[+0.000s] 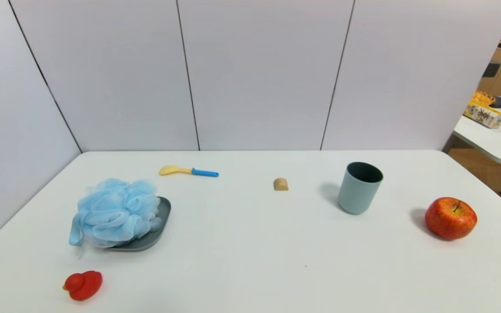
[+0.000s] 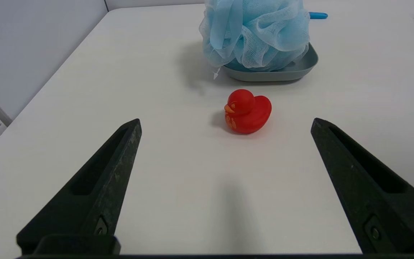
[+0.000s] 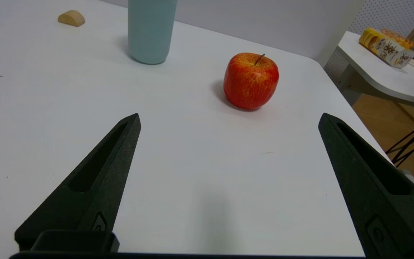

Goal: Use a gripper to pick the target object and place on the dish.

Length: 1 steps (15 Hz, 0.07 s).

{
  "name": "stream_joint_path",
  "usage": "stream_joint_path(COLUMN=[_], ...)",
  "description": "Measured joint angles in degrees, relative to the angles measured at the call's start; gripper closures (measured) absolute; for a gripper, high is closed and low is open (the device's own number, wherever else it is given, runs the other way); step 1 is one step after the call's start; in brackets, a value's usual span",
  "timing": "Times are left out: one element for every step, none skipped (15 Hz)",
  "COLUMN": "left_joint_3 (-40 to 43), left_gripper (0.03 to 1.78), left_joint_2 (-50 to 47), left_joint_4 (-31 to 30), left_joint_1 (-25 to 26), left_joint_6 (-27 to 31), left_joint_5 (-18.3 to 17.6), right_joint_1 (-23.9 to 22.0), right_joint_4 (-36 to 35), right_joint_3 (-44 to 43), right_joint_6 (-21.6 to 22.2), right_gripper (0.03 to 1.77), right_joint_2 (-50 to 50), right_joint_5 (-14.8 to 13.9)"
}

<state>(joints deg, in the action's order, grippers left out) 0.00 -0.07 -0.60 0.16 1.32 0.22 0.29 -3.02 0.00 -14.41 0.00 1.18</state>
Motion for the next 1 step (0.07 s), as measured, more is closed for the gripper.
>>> stream_joint_path(left_joint_3=[0.0], left_gripper=[0.12], left_joint_2=[0.0], left_joint_4=[0.0], left_joint_1=[0.0], left_joint_6=[0.0], left_joint_5=[0.0], right_joint_1=[0.0], right_joint_4=[0.0], right_joint_3=[0.0], right_joint_6=[-0.1], right_gripper=[0.09], right_joint_2=[0.0], right_joint_5=[0.0])
